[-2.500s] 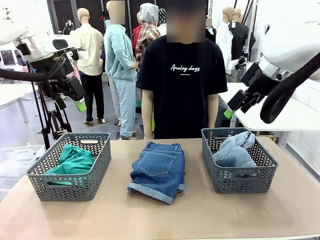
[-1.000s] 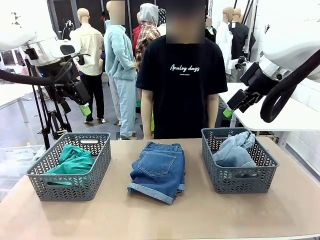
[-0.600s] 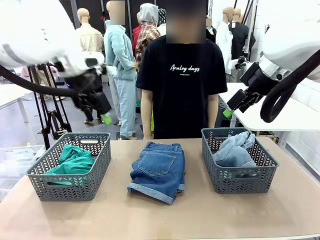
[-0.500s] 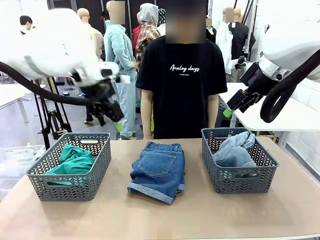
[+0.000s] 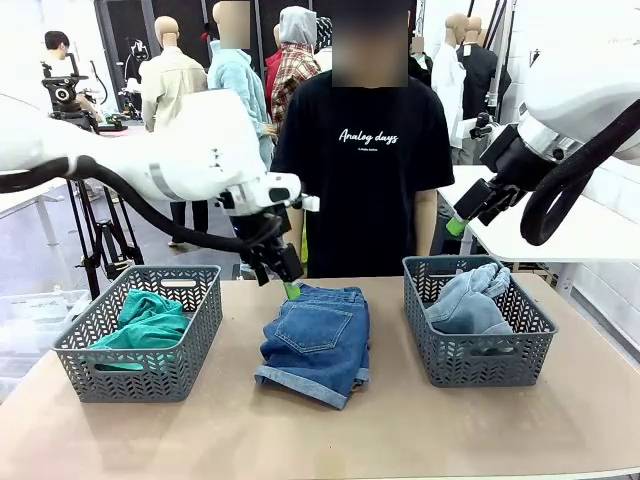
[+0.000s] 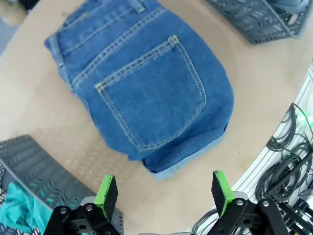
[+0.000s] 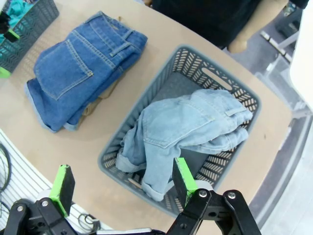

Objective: Sort the tops and bottoms.
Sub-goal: Lift clothes from the center of the table with your left hand.

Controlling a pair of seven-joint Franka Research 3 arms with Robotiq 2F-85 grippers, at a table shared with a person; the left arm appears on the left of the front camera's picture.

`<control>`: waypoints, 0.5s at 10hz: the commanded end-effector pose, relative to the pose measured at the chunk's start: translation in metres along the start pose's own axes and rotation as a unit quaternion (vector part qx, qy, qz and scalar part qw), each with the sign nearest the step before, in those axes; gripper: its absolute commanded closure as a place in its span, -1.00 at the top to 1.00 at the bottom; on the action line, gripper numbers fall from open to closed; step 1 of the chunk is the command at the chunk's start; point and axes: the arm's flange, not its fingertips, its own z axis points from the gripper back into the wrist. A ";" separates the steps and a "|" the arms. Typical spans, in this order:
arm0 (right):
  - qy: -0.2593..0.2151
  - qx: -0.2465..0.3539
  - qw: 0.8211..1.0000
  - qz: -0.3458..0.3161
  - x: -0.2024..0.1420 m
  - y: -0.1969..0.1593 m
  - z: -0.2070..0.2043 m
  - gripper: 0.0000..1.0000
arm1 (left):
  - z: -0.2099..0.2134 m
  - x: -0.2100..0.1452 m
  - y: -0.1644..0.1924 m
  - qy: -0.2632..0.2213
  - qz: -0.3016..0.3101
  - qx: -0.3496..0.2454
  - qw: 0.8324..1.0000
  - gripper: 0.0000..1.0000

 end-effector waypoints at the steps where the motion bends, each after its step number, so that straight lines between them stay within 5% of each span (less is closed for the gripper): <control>1: 0.007 -0.008 1.000 -0.005 -0.002 0.002 -0.001 1.00 | -0.014 0.023 -0.002 -0.004 0.000 0.013 1.000 1.00; 5: 0.007 -0.008 1.000 -0.005 -0.002 0.002 -0.001 1.00 | -0.034 0.024 -0.003 0.005 -0.009 0.014 1.000 1.00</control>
